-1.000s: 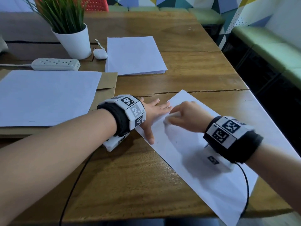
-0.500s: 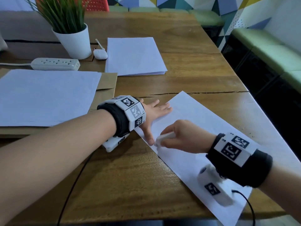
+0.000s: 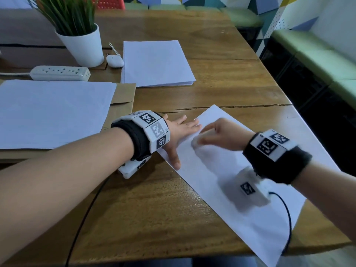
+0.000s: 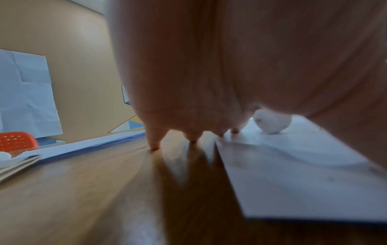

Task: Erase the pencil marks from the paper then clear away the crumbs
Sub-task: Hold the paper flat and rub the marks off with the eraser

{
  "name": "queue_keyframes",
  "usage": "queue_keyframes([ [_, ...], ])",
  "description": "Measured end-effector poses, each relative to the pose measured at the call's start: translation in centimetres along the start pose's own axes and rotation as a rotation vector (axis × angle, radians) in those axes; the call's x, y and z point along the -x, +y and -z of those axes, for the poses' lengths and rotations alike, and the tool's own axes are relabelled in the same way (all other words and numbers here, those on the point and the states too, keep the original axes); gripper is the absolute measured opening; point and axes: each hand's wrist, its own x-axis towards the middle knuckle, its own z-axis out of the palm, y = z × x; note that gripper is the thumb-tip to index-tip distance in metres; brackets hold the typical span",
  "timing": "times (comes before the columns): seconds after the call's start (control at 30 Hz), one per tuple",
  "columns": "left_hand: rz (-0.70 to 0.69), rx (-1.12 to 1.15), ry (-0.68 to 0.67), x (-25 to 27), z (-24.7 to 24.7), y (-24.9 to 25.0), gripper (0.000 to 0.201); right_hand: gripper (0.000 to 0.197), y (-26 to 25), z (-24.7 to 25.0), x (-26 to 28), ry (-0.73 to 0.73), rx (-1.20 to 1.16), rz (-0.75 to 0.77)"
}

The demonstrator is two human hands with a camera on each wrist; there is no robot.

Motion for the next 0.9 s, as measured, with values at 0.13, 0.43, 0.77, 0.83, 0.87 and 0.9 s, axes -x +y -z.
queue_keyframes([
  [0.13, -0.003, -0.001, -0.004, 0.0, 0.0, 0.0, 0.131, 0.018, 0.3, -1.0, 1.3, -0.024, 0.008, 0.061],
  [0.43, -0.004, 0.011, 0.001, 0.1, 0.1, 0.0, 0.132, 0.018, 0.7, 0.4, -0.2, 0.009, -0.073, 0.020],
  [0.77, -0.011, 0.009, 0.007, -0.2, -0.1, -0.2, 0.133, 0.016, 0.6, 0.8, -0.5, -0.037, -0.014, 0.039],
  [0.83, -0.006, 0.011, 0.006, -0.2, -0.1, -0.2, 0.132, 0.014, 0.9, 0.4, 0.3, -0.089, -0.004, 0.064],
  [0.87, -0.007, 0.010, 0.002, -0.1, -0.1, -0.2, 0.132, 0.016, 1.2, 0.1, 1.1, -0.159, 0.005, 0.066],
  [0.9, -0.011, 0.012, -0.002, -0.1, -0.1, -0.3, 0.132, 0.018, 1.4, 0.0, 1.9, -0.230, 0.011, 0.060],
])
